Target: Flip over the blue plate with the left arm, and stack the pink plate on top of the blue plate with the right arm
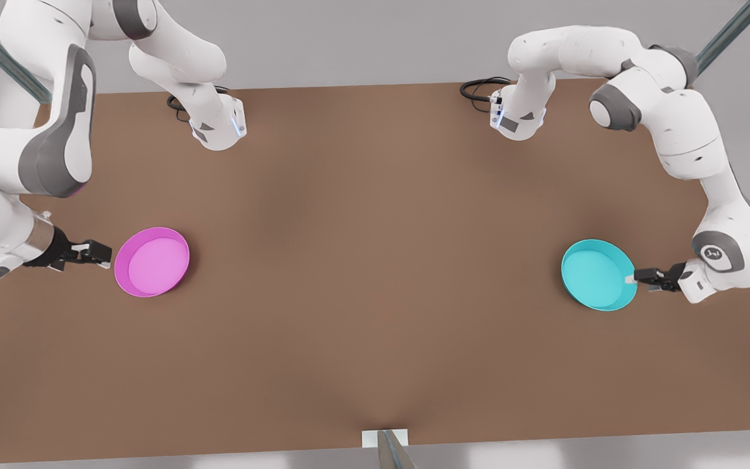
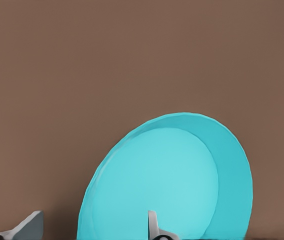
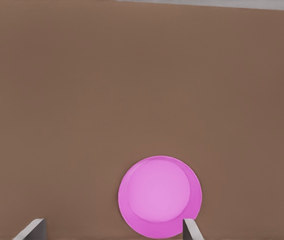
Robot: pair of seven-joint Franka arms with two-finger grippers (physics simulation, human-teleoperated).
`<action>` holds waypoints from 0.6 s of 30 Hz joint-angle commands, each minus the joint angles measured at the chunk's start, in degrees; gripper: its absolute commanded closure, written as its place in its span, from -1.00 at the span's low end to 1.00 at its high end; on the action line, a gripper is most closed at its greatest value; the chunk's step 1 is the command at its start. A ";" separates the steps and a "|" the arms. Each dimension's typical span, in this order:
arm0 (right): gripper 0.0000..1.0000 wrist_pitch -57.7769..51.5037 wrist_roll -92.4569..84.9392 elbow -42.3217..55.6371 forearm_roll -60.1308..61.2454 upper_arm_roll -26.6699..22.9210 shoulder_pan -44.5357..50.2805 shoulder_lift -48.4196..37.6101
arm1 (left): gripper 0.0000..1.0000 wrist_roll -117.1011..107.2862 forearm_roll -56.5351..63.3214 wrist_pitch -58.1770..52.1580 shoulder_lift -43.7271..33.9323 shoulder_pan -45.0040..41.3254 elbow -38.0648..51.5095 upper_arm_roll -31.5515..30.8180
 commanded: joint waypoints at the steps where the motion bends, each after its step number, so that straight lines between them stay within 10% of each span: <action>1: -1.00 0.00 0.02 0.00 0.00 0.00 0.07 0.00 | -1.00 0.69 0.94 0.22 0.13 0.00 -0.12 -0.08; 5: -1.00 0.09 0.19 0.09 0.00 0.09 0.25 1.05 | -0.98 1.49 2.17 -0.31 0.74 0.17 -0.21 -0.08; 10: -1.00 -0.26 -0.33 -0.09 0.79 0.00 -0.45 0.96 | 0.06 1.22 1.47 -0.40 1.36 1.14 -0.13 -0.08; 18: -1.00 0.09 -0.51 0.00 0.27 0.00 -0.28 1.05 | 0.14 1.14 1.29 -0.13 1.88 1.14 -0.04 -0.17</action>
